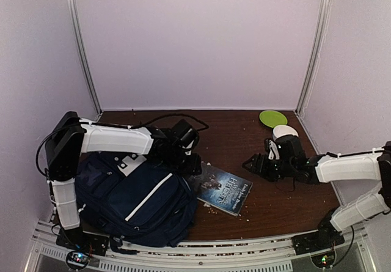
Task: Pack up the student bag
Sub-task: Adjust the book at the center of the board.
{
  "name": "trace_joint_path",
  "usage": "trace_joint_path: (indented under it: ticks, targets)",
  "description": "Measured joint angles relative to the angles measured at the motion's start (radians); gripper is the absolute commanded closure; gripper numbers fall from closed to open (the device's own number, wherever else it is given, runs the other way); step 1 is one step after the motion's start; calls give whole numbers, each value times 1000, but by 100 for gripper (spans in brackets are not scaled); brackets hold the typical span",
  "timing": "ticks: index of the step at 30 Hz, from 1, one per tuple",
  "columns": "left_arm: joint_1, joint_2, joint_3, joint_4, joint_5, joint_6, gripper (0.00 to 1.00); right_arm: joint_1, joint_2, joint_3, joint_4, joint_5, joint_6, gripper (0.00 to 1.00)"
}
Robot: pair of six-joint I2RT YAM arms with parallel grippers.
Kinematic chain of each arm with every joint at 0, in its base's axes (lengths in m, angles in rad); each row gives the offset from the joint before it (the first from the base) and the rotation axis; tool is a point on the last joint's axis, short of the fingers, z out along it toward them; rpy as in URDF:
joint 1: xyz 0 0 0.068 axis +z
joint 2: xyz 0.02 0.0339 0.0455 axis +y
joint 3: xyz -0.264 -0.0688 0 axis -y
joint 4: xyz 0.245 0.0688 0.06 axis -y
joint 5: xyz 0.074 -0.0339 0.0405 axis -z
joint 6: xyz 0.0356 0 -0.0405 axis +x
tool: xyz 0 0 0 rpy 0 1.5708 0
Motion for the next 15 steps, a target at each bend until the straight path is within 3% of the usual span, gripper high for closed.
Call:
trace_joint_path:
  ticks: [9, 15]
  targets:
    - [-207, -89, 2, -52, -7, -103, 2, -26, 292, 174, -21, -29, -95, 29]
    - [-217, -51, 2, 2, 85, -136, 6, -31, 407, 232, 36, -87, -101, 30]
